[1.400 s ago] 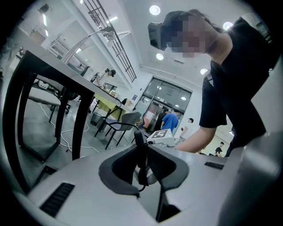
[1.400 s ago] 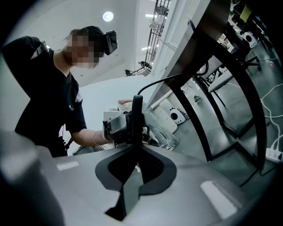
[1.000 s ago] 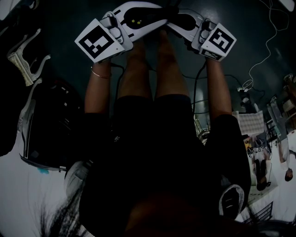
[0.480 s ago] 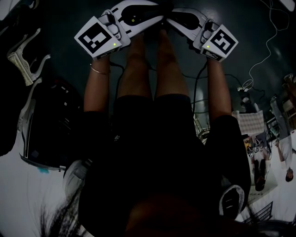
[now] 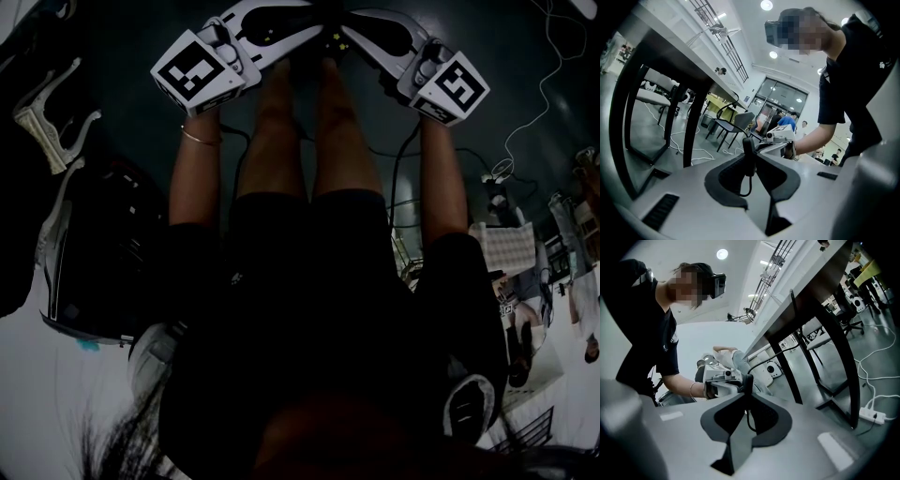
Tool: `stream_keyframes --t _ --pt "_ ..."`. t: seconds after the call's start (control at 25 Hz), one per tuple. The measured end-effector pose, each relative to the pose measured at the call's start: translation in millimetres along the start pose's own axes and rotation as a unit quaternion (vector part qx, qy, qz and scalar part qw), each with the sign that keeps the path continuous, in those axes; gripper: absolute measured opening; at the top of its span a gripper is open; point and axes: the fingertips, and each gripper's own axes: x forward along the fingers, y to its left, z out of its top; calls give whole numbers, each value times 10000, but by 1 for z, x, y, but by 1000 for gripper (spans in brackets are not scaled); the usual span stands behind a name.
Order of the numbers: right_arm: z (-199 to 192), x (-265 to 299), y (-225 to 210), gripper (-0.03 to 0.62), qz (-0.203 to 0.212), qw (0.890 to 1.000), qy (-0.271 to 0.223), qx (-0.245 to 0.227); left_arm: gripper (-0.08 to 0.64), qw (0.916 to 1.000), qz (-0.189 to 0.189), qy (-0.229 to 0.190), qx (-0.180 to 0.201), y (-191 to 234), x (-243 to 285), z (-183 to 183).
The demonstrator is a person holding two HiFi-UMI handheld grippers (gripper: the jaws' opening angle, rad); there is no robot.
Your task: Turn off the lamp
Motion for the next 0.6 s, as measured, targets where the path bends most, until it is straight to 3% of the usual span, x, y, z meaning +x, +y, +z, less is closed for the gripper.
stream_keyframes --t 0.32,0.6 --pt "14 1 -5 23 -43 9997 -256 41 75 9998 80 108 -138 6 3 -14" --pt "14 5 -11 41 -120 9996 -258 66 75 9992 146 364 5 8 7 -27"
